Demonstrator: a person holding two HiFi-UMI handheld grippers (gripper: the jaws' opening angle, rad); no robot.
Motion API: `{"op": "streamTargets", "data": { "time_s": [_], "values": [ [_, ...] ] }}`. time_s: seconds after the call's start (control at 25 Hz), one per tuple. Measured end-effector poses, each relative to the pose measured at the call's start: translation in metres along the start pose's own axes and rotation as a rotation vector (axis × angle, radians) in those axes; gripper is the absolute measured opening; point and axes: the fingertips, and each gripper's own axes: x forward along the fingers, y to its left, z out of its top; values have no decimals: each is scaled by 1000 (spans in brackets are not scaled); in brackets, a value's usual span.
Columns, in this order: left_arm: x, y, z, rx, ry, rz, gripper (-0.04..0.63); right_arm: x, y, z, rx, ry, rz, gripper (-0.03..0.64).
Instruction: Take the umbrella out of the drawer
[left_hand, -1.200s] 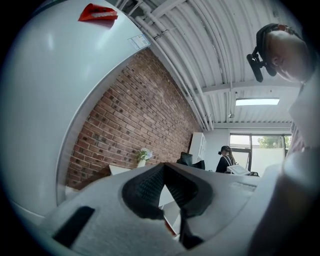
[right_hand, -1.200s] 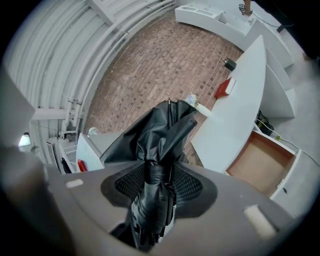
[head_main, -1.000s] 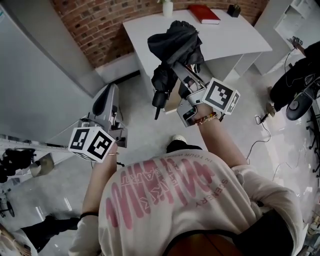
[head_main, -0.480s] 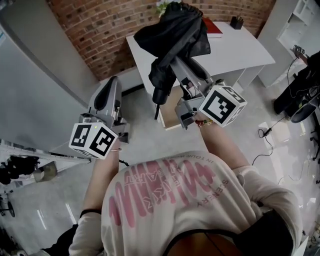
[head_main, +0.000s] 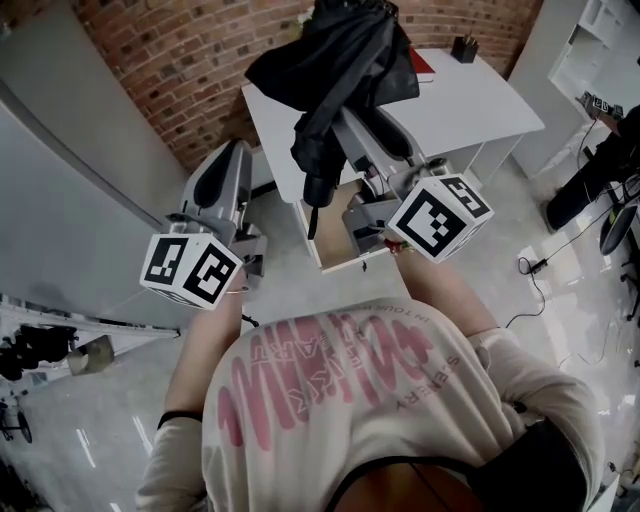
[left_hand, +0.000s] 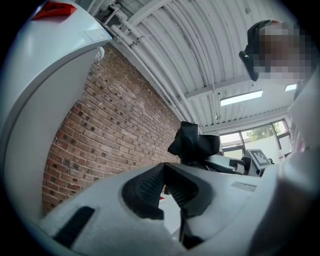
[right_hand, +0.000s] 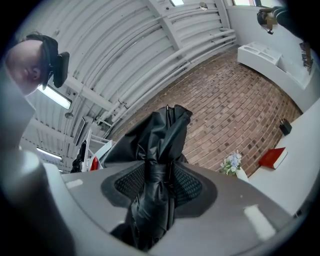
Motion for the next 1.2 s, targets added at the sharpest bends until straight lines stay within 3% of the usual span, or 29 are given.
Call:
{"op": "streamTargets", "data": {
  "time_s": [0.44, 0.76, 1.2],
  "values": [
    [9, -7, -2, 24, 4, -21, 3, -6, -7, 7, 18, -48, -9, 182],
    [7, -11, 1, 31, 14, -14, 3, -11, -16, -6, 0, 7, -70, 166],
    [2, -24, 3, 30, 15, -18, 3, -20, 0, 7, -53, -12, -47, 166]
  ]
}}
